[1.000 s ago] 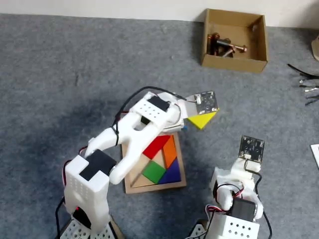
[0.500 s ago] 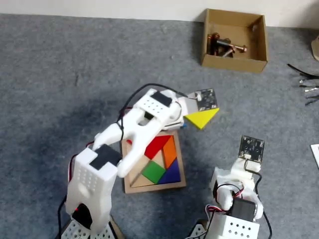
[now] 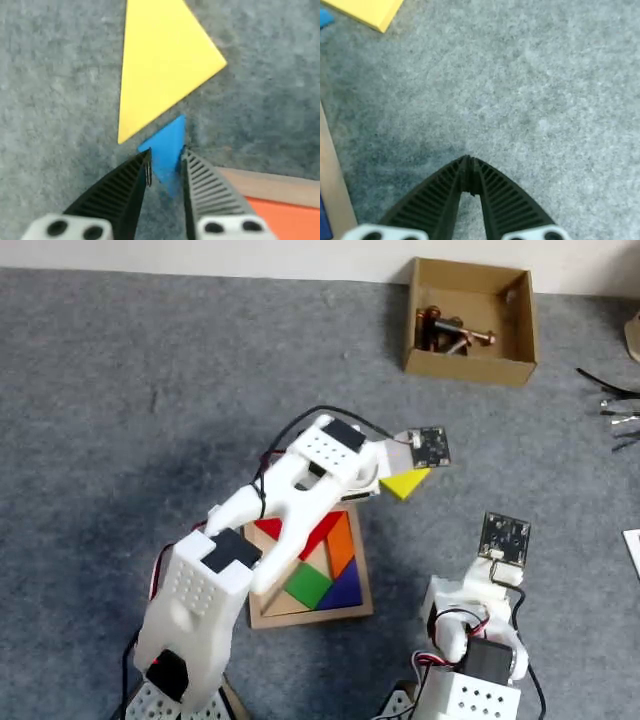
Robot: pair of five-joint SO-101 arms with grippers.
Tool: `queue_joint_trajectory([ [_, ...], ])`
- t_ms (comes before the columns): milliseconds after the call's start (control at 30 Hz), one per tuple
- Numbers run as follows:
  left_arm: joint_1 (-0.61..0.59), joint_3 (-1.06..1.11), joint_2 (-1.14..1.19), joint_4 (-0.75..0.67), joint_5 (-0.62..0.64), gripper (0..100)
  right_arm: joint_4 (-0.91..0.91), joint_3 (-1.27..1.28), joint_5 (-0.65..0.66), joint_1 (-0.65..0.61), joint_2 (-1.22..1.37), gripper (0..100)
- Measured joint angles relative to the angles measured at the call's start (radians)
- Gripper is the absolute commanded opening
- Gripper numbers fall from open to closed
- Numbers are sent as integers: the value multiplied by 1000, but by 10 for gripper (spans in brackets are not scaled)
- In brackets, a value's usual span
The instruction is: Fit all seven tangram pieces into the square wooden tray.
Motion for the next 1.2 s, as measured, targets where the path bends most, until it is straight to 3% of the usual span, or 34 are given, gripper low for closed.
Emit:
queue_joint_trajectory([
  [467, 0, -18, 8, 14, -2, 51, 0, 0, 0, 0, 0, 5],
  [767, -51, -101, -6, 166, 2, 41, 0, 0, 0, 0, 0, 5],
  [1067, -60, -114, -6, 180, 3, 47, 0, 0, 0, 0, 0, 5],
  [1200, -64, -121, -6, 180, 3, 184, 0, 0, 0, 0, 0, 5],
])
